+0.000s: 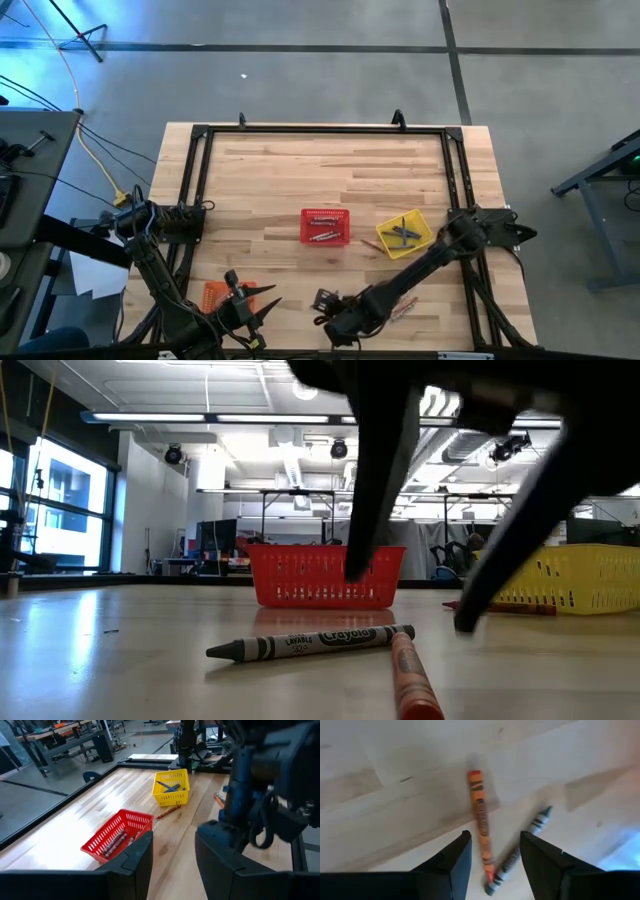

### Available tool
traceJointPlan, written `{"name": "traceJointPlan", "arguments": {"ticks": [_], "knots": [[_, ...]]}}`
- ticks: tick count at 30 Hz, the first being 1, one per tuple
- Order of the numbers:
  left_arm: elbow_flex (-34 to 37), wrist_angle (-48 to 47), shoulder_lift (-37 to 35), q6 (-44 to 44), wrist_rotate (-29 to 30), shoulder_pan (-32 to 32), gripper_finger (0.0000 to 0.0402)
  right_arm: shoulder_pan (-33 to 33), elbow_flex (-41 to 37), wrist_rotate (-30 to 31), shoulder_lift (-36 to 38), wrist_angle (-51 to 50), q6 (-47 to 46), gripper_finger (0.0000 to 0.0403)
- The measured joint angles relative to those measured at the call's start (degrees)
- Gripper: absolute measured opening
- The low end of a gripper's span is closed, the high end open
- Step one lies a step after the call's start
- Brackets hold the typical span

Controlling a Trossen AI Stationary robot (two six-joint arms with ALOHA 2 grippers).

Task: Sort crayons
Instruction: Put the orange crayon into the orange bin

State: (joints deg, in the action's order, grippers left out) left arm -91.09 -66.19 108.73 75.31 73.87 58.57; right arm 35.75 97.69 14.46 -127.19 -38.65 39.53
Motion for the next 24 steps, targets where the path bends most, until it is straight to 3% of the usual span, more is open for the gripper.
{"name": "traceJointPlan", "arguments": {"ticks": [8, 20, 24], "knots": [[0.0, 0.0, 0.0, -0.2, 0.0, -0.2, 0.0131, -1.7, 0.0, -2.3, -1.1, -0.4, -0.2, 0.016], [0.0, -0.1, 0.0, -0.2, -0.6, -0.8, 0.0131, -5.3, 0.4, -17.2, -4.0, -3.7, -0.7, 0.016], [0.0, -0.2, 0.0, -0.2, -0.8, -0.8, 0.0131, -5.6, 0.6, -20.3, -5.2, -4.3, -0.7, 0.0142]]}}
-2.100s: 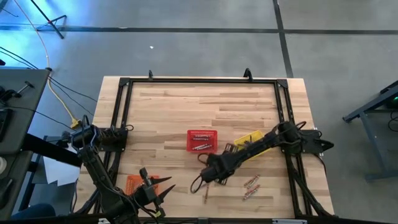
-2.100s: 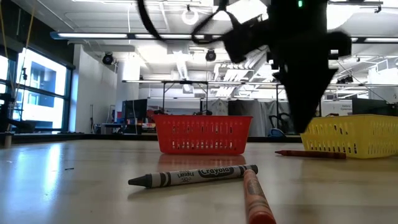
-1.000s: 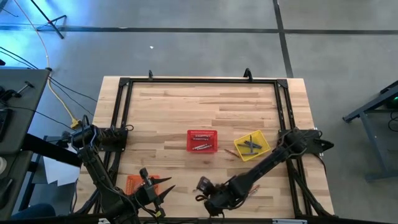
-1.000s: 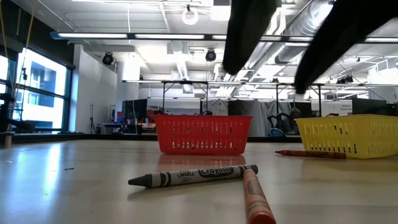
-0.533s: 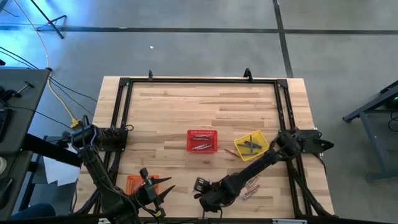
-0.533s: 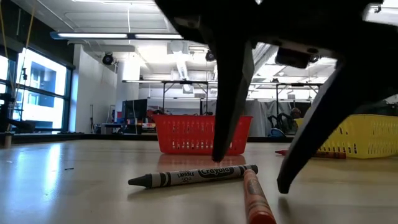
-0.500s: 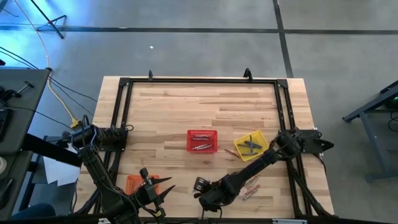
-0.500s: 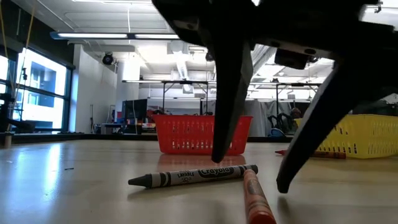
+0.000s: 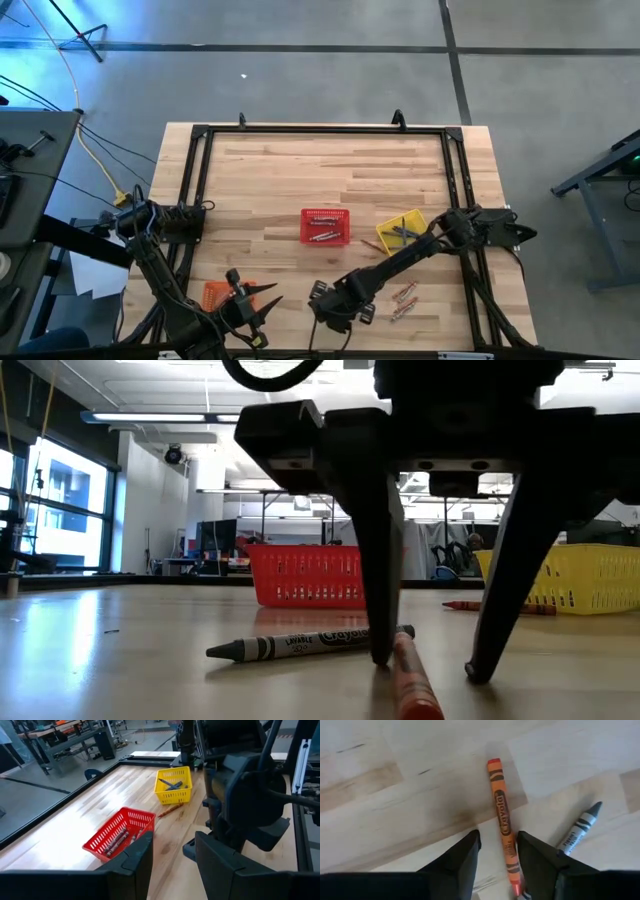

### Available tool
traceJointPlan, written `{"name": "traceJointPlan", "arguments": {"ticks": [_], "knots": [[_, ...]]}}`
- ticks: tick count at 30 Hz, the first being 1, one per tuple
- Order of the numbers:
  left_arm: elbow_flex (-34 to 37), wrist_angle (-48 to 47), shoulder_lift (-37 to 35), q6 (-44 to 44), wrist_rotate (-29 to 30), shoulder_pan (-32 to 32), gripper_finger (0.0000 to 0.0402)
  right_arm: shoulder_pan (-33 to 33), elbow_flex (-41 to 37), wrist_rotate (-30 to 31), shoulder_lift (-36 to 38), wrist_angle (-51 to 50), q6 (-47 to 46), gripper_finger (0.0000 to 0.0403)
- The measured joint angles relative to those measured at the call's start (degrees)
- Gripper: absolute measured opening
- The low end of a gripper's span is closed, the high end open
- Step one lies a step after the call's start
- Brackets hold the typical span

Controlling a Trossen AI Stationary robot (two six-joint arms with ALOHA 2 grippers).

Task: Sort crayons
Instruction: Put the orange crayon into the orange bin

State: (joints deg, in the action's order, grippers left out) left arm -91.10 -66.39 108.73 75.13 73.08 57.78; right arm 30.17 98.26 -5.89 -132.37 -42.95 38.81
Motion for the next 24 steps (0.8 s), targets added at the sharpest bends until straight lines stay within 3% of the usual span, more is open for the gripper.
{"name": "traceJointPlan", "arguments": {"ticks": [5, 12, 18, 24], "knots": [[0.0, 0.0, 0.0, -0.8, -0.1, 0.0, 0.0131, -0.2, 0.4, -1.0, -0.1, -1.0, -0.4, 0.0091], [0.0, 0.0, 0.0, -0.8, -0.1, 0.0, 0.0131, -1.0, 2.8, -3.8, -0.8, -2.5, -8.0, 0.0011], [0.0, 0.0, 0.0, -0.8, -0.1, 0.0, 0.0131, -0.9, 5.1, -3.7, -1.0, -3.9, -13.6, 0.0007], [0.0, 0.0, 0.0, -0.8, -0.9, 0.0, 0.0131, -0.4, 12.4, -0.9, -1.8, -11.2, -21.2, 0.0003]]}}
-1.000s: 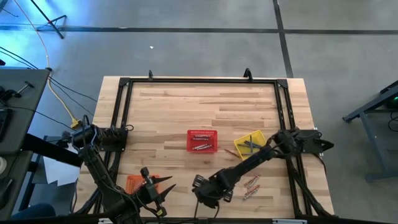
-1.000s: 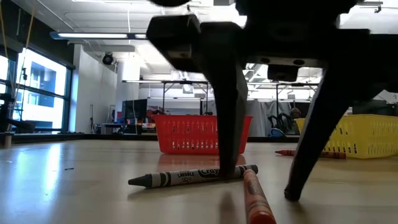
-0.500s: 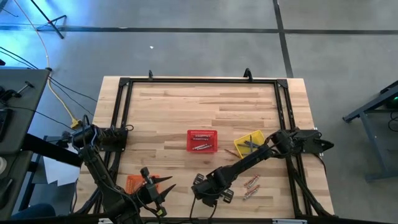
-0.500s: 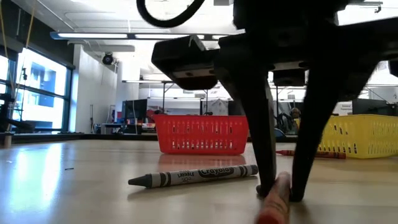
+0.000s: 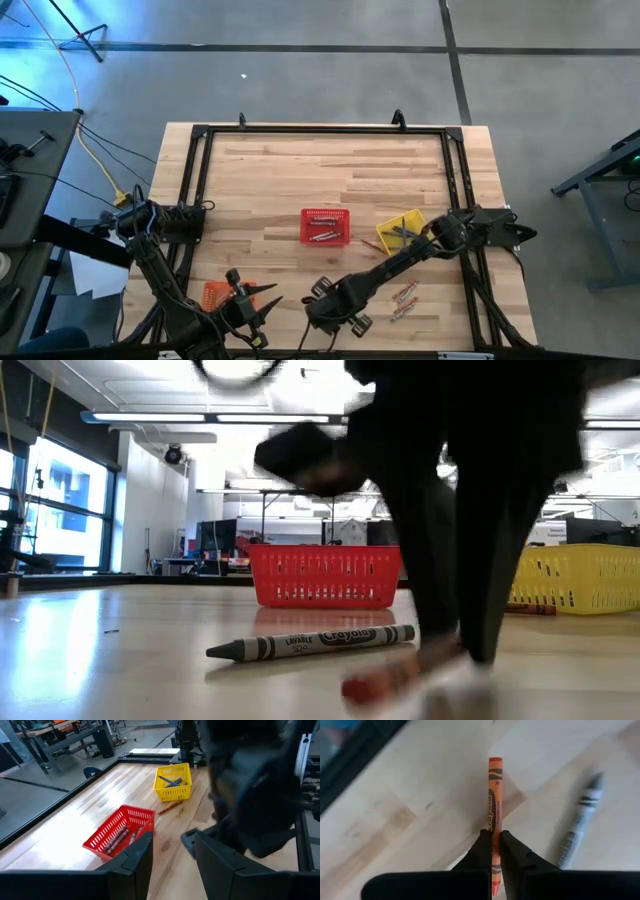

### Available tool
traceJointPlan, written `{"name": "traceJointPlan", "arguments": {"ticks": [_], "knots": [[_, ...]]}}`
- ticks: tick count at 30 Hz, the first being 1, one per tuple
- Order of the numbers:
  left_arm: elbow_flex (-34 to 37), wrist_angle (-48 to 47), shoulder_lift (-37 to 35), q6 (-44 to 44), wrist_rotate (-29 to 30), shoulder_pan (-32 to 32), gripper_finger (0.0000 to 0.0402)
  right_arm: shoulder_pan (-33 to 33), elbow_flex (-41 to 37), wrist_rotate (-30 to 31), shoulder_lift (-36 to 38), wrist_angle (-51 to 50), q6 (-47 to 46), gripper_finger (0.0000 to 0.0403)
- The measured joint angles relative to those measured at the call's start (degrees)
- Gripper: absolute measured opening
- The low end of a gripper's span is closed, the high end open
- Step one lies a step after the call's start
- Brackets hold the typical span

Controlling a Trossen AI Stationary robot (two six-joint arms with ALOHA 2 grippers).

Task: Sort crayons
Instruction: Put the orange crayon into the orange bin

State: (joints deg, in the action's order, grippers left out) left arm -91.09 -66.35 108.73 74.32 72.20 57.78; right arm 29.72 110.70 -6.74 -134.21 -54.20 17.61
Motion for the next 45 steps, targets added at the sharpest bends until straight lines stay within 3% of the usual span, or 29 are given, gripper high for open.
{"name": "traceJointPlan", "arguments": {"ticks": [7, 14, 19, 23, 27, 39, 45], "knots": [[0.0, 0.0, 0.0, 0.4, -2.3, 0.0, 0.0131, 1.2, 10.0, 3.4, 0.3, -14.3, -5.6, 0.0001], [0.0, 0.0, 0.0, 0.9, -4.8, 0.2, 0.0131, 3.6, 18.2, 5.0, 0.7, -35.8, -19.6, 0.0], [0.0, 0.0, 0.0, 2.1, -5.0, 1.3, 0.0131, 6.5, 14.8, 6.7, 6.5, -32.3, -29.0, 0.0], [0.0, 0.1, 0.0, 3.0, -4.2, 2.2, 0.0131, 9.9, 9.8, 15.2, 11.1, -31.3, -36.2, 0.0], [0.0, 0.2, 0.0, 3.0, -1.3, 2.4, 0.0131, 12.8, 1.6, 26.4, 16.4, -21.3, -40.6, 0.0], [0.0, 0.7, 3.4, 0.6, 6.8, 0.2, 0.0131, 14.8, -31.7, 51.9, 30.7, 29.3, -36.6, 0.0], [0.0, 2.2, 5.1, 0.6, 15.4, -1.9, 0.0131, 14.8, -41.8, 65.4, 32.7, 50.6, -35.0, 0.0]]}}
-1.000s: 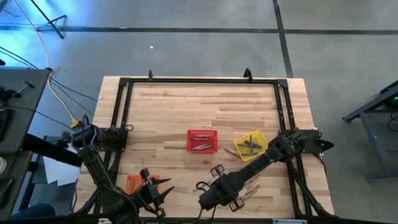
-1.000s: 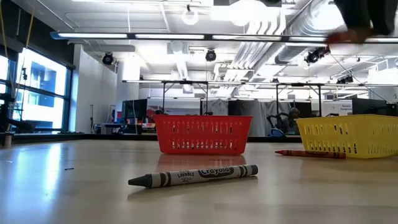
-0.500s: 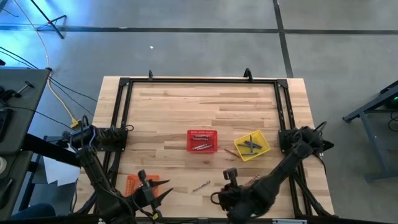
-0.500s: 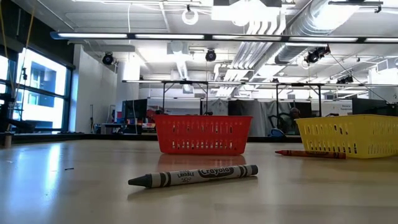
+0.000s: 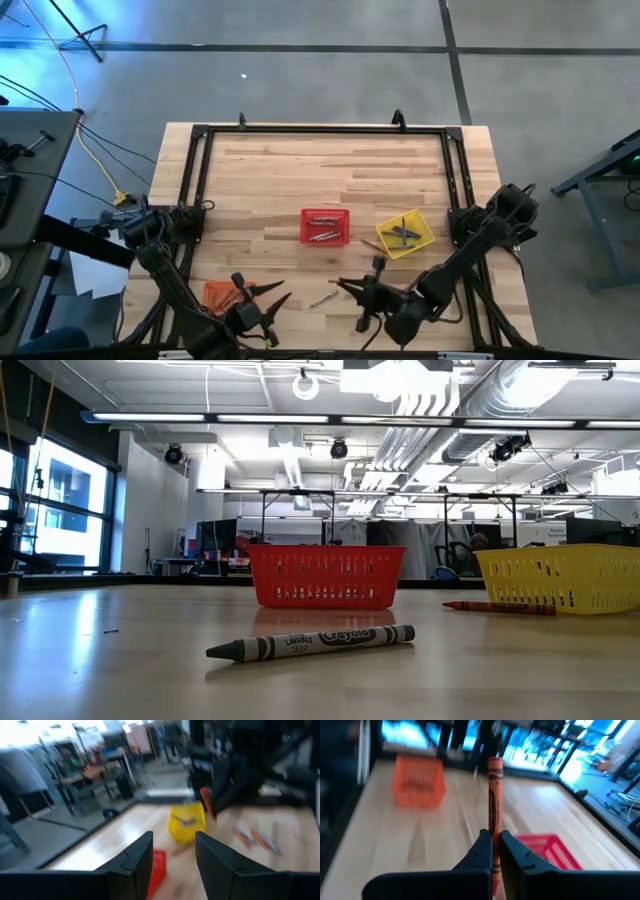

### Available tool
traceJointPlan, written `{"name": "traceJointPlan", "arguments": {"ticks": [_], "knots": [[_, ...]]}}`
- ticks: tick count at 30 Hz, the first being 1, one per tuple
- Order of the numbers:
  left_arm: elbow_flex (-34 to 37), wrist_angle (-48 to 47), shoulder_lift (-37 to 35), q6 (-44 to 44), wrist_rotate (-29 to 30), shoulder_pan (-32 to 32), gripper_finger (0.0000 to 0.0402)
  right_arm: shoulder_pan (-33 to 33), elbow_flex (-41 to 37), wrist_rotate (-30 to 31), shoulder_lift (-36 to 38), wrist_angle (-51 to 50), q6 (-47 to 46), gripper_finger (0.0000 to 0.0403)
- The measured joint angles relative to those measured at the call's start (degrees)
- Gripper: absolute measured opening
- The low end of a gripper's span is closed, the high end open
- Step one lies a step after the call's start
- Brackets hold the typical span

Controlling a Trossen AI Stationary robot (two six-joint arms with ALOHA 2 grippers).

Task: Sort crayons
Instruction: Put the orange crayon into the orange bin

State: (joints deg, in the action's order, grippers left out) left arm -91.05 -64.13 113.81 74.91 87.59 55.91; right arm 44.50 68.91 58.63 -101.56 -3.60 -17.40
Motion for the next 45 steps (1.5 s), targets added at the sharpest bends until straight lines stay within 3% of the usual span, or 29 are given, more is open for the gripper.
{"name": "traceJointPlan", "arguments": {"ticks": [5, 10, 21, 34, 40, 45], "knots": [[0.0, 5.2, 0.1, -0.4, 1.8, -3.2, 0.0131, -1.0, -5.0, 1.2, 0.1, 18.8, 3.6, 0.0], [0.0, 13.6, 0.3, -3.4, 0.6, -6.6, 0.0131, -2.3, -7.2, 1.3, 0.1, 28.7, 5.8, 0.0], [0.0, 37.5, 0.4, -32.9, -4.4, -9.5, 0.0131, -3.4, -8.0, 3.6, -0.4, 30.0, 2.8, 0.0], [0.0, 40.2, 0.4, -33.3, -4.3, -10.3, 0.0131, -1.7, -7.5, 7.9, -1.5, 32.1, -0.5, 0.0], [0.0, 45.7, 1.2, -38.6, -4.6, -10.5, 0.0131, 0.0, -4.3, 13.4, -4.6, 32.1, 3.4, 0.0], [0.0, 48.1, 1.3, -41.2, -5.5, -10.5, 0.0131, 0.5, -2.9, 13.9, -5.3, 32.1, 3.9, 0.0]]}}
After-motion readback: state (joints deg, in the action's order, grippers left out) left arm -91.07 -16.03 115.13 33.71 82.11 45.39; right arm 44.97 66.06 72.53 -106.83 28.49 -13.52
